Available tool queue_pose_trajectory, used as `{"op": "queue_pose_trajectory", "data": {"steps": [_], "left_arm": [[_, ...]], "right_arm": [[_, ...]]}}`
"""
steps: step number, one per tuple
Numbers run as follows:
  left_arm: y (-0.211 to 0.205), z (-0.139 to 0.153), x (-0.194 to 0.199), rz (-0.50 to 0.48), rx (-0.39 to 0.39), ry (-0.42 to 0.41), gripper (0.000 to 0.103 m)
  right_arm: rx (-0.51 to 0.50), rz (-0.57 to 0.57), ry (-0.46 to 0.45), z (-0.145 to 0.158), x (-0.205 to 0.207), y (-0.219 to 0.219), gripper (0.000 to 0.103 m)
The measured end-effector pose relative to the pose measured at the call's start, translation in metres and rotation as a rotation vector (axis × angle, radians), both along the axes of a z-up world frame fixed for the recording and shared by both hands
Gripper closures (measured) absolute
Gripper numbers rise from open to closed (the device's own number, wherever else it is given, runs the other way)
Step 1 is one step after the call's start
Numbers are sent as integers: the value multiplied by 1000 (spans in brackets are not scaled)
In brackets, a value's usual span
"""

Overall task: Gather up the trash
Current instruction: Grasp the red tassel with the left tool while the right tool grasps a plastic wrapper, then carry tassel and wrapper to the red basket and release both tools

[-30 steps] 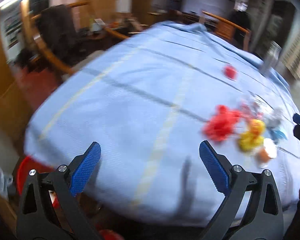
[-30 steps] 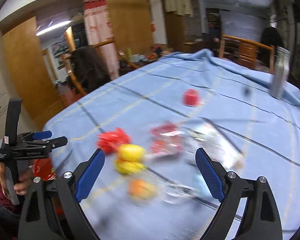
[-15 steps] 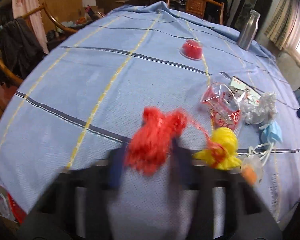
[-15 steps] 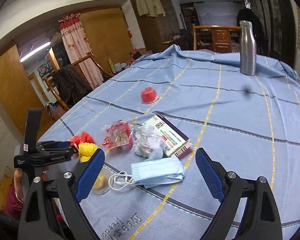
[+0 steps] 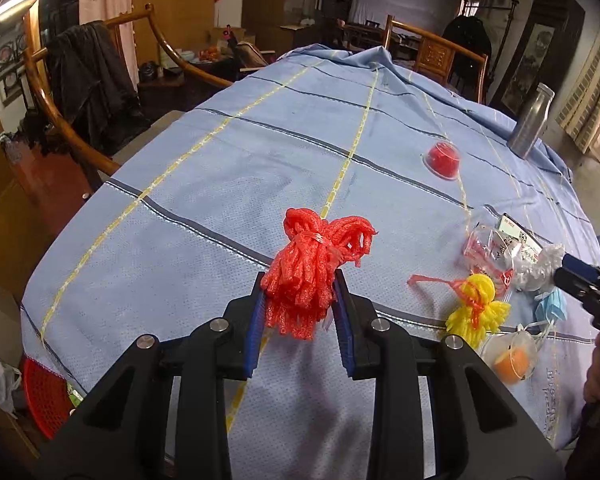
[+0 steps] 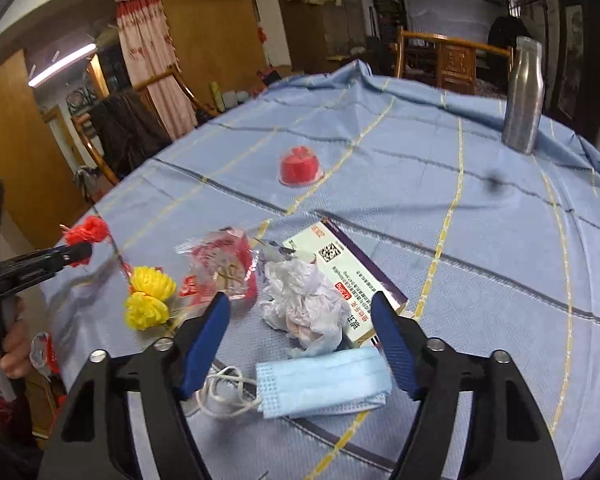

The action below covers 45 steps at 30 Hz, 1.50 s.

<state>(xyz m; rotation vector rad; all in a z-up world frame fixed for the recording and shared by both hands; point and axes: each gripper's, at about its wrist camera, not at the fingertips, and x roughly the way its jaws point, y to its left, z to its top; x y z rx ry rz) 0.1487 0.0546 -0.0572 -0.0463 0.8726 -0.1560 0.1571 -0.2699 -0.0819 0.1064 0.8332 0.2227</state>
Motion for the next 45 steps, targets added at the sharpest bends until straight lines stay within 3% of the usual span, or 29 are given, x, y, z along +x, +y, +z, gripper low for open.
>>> {"op": "queue_pose_trajectory", "data": {"steps": [2,4,5,8,11,13,24,30,36,37,39,40,41,45], "left_arm": [[1,-1,0,-1,0,0,71],[2,-1,1,2,-1,0,71],[4,-1,0,5,-2,0,71],[10,3,-1,20,-7,-8,71],[19,13,-5,41,-8,-36,71],[28,22,-10,63,-9,-63,71],[127,34,-55,292,-6,-105,71],[207,15,-90,465,-21,-75,71],[281,-24,-119,619,-30,1,69],[291,-33,-122,637,-31,21,66],[305,-48,-126,677,-18,62,47],[312,-54,-129,700,-10,76,29],[317,-58,-133,719,-3,82,18],[333,-67,-143,750,-10,76,12]], "right_arm": [[-8,-14,35,-7,6,0,41],[-9,-22,61,-13,10,-2,68],[13,-28,61,-13,10,-5,88],[160,-31,-92,15,-10,-21,88],[197,-11,-228,50,-31,-24,88],[207,9,-254,61,-35,-20,88],[253,150,-217,68,-25,36,88],[227,234,-200,75,-24,82,88],[190,311,-162,76,-21,134,88],[188,319,-156,76,-20,140,88],[178,345,-139,76,-19,160,88],[171,359,-133,76,-19,170,88],[165,372,-129,77,-20,178,88],[142,450,-104,75,-23,224,88]]}}
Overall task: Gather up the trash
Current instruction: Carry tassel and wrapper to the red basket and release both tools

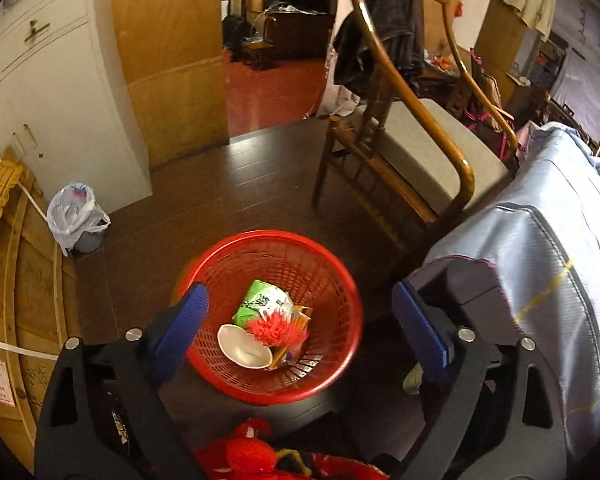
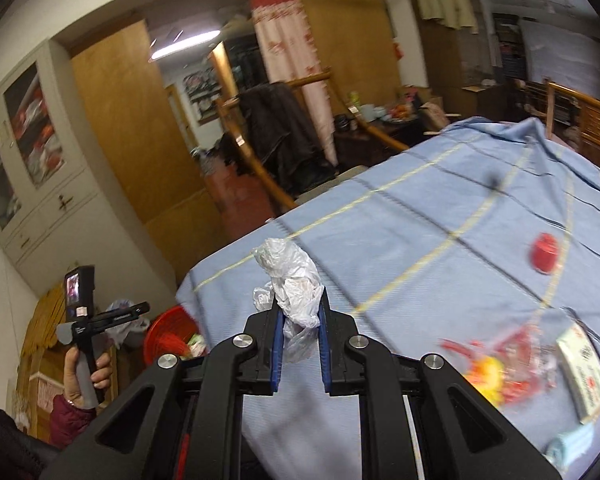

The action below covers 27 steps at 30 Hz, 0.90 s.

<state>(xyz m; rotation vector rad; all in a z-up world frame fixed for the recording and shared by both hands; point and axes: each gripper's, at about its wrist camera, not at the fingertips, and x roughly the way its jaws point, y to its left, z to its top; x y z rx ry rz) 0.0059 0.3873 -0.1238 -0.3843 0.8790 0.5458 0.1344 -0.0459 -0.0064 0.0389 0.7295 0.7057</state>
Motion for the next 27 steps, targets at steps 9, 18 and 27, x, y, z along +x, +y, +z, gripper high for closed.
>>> {"op": "queue_pose_trajectory", "data": {"steps": [9,18,27], "left_arm": [[41,5,-28,149,0,-60,10],[69,9,-57,252,14,-92,9],[67,15,-63,255,41,-108,7]], "right_arm": [[-51,250,67,-19,-10,120,88],[-76,547,124,-38,-24,273,66],[-96,515,104,-42,-23,277,48]]}}
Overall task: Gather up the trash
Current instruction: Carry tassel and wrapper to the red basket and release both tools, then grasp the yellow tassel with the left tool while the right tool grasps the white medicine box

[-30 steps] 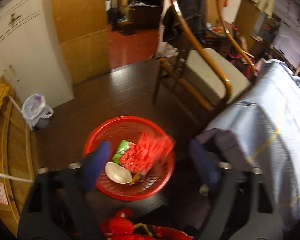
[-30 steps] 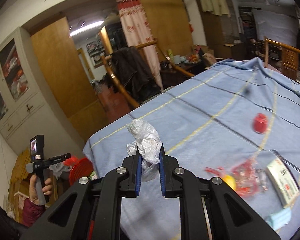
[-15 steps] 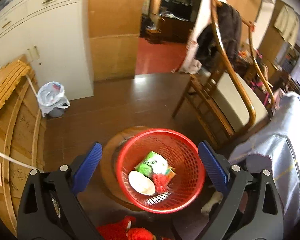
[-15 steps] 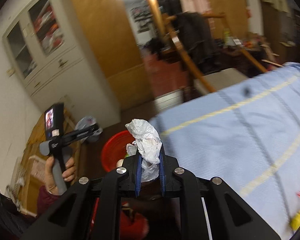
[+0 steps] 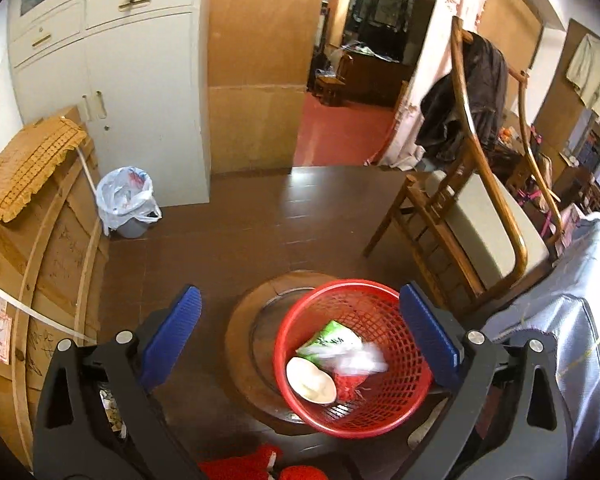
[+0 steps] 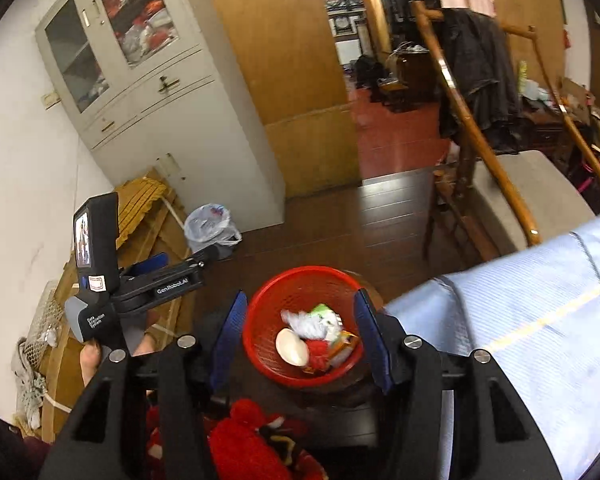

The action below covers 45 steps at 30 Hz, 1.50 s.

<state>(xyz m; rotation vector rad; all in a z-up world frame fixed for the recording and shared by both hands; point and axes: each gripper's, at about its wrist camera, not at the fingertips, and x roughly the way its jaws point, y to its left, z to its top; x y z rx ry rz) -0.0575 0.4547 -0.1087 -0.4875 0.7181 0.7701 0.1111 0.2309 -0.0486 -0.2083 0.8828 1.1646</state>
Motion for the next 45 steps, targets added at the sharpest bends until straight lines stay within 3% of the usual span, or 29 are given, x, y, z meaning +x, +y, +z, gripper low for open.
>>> {"op": "queue_pose_trajectory", "data": {"steps": [11,19,23,26,29,37,42,45], "left_arm": [[-45,15,27,-146,6,-7,7],[-108,32,56,-311,24,-5,7],[-151,37,73,-420,43,8,7],[-186,41,88,-519,39,8,7],[-220,42,101,-611,32,14,7],[-321,47,132,-861,75,46,7],[-375,49,151,-989,83,58,7],[-407,51,163,-1059,96,61,7]], "right_arm": [[58,-200,-25,9,18,-96,46],[75,-344,-55,5,18,-185,40],[61,-514,-133,6,21,-242,22],[35,-659,-183,3,31,-284,19],[15,-776,-162,-6,47,-321,17],[-135,-995,-188,-33,90,-391,17],[-252,-1149,-313,-32,129,-444,17],[-194,-1230,-271,-29,142,-490,16]]}}
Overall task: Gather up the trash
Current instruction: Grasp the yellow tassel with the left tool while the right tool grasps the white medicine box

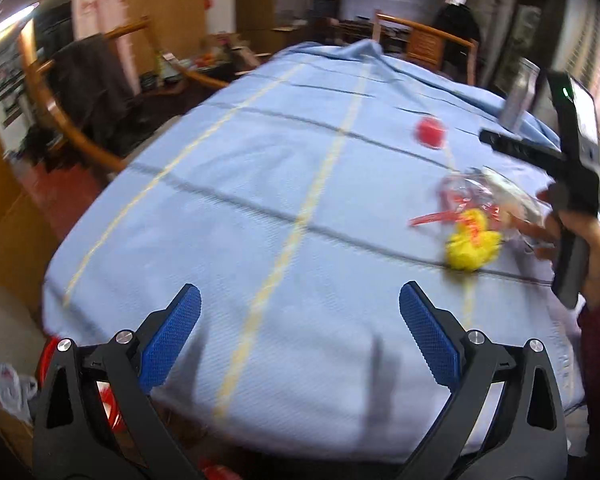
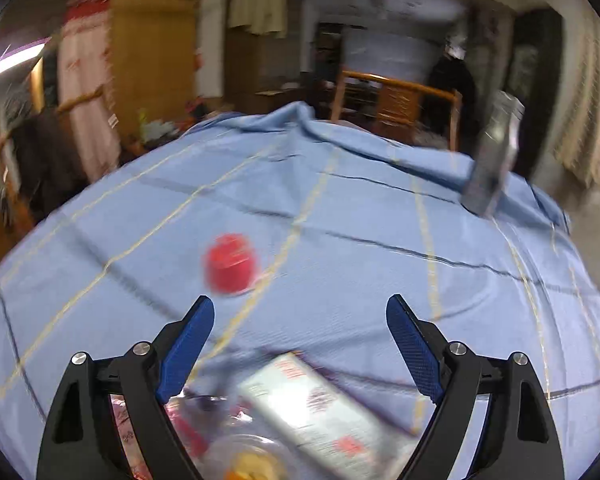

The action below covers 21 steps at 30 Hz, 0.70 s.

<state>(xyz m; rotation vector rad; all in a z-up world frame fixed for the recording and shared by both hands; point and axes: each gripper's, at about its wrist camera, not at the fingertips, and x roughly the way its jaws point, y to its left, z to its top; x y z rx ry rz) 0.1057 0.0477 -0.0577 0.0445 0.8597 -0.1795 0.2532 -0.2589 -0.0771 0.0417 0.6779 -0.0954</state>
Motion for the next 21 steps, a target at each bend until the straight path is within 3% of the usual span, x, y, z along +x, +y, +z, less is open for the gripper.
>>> {"op": "queue_pose_trajectory", "data": {"steps": [2,5,10,16,21], "left_arm": [[-25,1,9,-53,6,2,7],[-57,1,19,-132,-14,24,7],[-104,-12,36,-219,-25,71,7],[-119,-30,51,-206,-23,124,7],[-123,-33,60,-193,-26,133,8]], "right_arm": [[126,-2,-22,10,-11,-27,16],[239,54,-92,26,-40,-50,16],[274,99,-179,27,-84,-75,12],[349,81,-98,20,-78,-93,12],[287,112,-54,18,-83,-78,11]]}}
